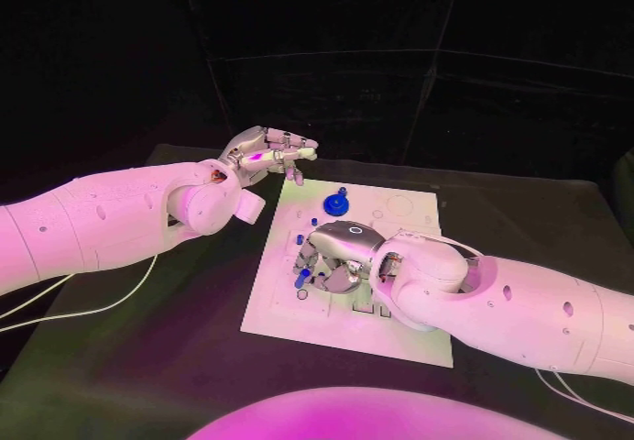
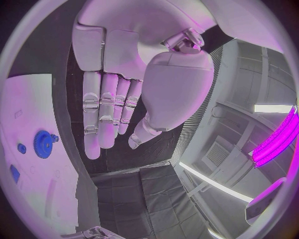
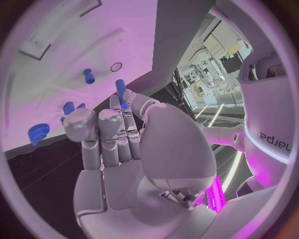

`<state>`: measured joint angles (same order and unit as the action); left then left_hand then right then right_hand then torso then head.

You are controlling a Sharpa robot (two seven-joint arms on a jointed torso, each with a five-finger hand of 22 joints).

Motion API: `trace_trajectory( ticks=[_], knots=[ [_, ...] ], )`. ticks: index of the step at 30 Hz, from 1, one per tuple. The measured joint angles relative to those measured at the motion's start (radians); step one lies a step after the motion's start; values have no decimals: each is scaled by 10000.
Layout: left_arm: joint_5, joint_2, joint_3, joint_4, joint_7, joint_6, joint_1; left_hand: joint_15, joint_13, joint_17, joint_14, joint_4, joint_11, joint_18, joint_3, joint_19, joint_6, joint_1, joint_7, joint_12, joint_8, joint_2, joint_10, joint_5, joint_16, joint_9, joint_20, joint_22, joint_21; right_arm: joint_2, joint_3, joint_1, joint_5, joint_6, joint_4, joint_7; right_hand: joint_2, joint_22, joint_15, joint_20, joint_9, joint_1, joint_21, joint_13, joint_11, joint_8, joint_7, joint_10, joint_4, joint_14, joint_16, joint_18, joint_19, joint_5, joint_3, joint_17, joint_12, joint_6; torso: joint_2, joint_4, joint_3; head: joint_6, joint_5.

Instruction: Assemble the parts on the task board

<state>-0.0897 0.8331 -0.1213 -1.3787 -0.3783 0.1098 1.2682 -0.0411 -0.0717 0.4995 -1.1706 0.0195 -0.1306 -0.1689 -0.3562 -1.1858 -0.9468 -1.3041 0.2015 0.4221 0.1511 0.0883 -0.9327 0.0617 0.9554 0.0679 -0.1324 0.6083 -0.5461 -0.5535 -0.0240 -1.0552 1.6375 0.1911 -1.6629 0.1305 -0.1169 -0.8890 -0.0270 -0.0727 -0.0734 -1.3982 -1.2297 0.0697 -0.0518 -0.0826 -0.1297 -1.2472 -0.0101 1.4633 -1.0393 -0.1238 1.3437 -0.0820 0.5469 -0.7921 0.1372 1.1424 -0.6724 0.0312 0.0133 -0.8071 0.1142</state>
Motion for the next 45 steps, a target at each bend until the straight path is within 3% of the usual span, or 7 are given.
trace_trajectory(
  ticks=[8, 16, 30, 40, 45],
  knots=[
    [0, -19, 0, 10, 3, -4, 0, 0, 0, 1, 0, 0, 0, 0, 0, 0, 0, 0, 0, 0, 0, 0, 0, 0, 0, 0, 0, 0, 0, 90, -31, 25, 203, -362, 135, 120, -1, -1, 0, 0, -5, 0, 0, -1, 0, 26, -3, 0, 1, 0, -48, -1, 0, 0, -1, -50, 0, -1, 7, -6, -6, -48, 26],
    [0, -22, 0, 13, 6, -6, 0, -3, 0, -30, 76, -29, -36, 0, 29, 0, 0, 0, 0, 0, 0, 0, 36, 0, 0, 0, 0, -30, 71, 189, -199, 54, 358, -523, 197, 218, -2, -1, 0, 0, -5, 0, 0, -4, -1, 55, -17, 1, 1, 0, -47, -1, 0, 1, -2, -33, 0, -17, 6, -9, 0, -75, 37],
    [0, -11, 0, 6, 18, -10, 0, -2, 0, -30, 75, -29, -36, 0, 29, 0, 0, 0, 0, 0, 0, 0, 36, 0, 0, 0, 0, -28, 71, 229, -226, 104, 578, -576, 222, 318, -29, 13, 0, 0, 3, 25, 0, -6, -4, 24, -15, 4, 1, 0, -47, -3, -1, 4, -4, -16, -28, -27, 6, -9, 2, -123, 58],
    [0, -16, 0, 15, 38, -19, 0, -2, -1, -29, 74, -28, -36, 0, 28, 0, 0, 0, 0, 0, 0, 0, 35, 0, 0, 0, 0, -28, 71, 469, -237, 111, 770, -555, 319, 325, -367, 300, 119, -206, 70, 609, 84, -91, -328, 168, -261, 726, 19, -45, -81, -3, -207, -275, -245, 23, -485, -552, 6, -9, 0, -109, 62],
    [0, -22, 0, 19, 52, -25, 1, -2, -1, -29, 74, -28, -35, 0, 29, 0, 0, 0, 0, 0, 0, 0, 35, 0, 0, 0, 0, -27, 71, 530, -245, 113, 820, -519, 339, 307, -390, 605, 182, -233, 80, 632, 257, -85, -411, 167, -285, 952, 84, -109, 91, -2, -380, -319, -311, 305, -562, -784, 7, -9, 0, -109, 58]
  ],
)
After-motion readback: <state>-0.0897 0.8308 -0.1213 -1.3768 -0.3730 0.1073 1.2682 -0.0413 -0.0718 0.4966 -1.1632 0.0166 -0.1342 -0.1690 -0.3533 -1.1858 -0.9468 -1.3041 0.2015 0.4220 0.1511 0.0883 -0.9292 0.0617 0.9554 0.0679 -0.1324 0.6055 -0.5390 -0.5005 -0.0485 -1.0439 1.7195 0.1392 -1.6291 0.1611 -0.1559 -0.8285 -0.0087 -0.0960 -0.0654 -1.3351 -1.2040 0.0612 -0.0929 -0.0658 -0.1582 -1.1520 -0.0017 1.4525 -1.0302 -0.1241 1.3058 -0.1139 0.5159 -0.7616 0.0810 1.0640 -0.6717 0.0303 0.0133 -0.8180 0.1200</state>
